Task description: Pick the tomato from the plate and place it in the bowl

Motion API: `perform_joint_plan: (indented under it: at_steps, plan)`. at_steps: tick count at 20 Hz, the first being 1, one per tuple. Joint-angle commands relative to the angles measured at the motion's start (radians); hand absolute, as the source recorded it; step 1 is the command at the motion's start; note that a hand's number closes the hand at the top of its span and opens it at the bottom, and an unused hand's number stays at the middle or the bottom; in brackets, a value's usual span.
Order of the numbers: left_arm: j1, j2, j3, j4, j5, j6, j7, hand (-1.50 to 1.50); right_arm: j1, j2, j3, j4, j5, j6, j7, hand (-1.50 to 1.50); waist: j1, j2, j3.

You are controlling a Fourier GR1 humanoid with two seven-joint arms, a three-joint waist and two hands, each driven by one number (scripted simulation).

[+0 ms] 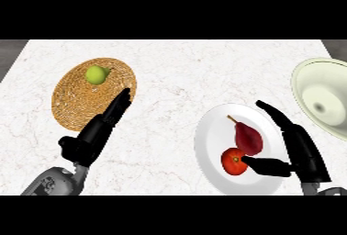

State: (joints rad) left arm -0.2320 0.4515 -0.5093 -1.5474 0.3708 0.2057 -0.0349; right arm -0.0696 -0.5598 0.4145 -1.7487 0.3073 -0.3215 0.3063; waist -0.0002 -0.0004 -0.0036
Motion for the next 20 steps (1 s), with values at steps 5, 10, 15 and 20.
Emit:
perform_joint_plan:
  at_steps: [5,10,15,20]
  plan:
    - [-0.003,-0.012,-0.017,0.012,-0.017,-0.025,-0.014,0.00,-0.138,-0.174,0.126,-0.063,-0.046,0.463,0.416,-1.50,0.034,0.004,-0.005]
    - [-0.032,0.003,0.025,0.010,0.004,-0.037,0.026,0.00,-0.241,-0.160,0.120,-0.174,-0.268,0.693,0.728,-1.50,0.020,-0.001,-0.002]
    - [-0.003,-0.016,0.018,0.020,-0.018,-0.049,-0.002,0.00,-0.372,-0.048,0.145,-0.132,-0.413,0.733,0.983,-1.50,0.022,0.001,0.000]
    - [-0.066,-0.081,0.029,0.081,-0.044,-0.034,0.002,0.00,-0.497,0.021,0.191,-0.018,-0.431,0.708,1.027,-1.50,0.014,0.004,0.001]
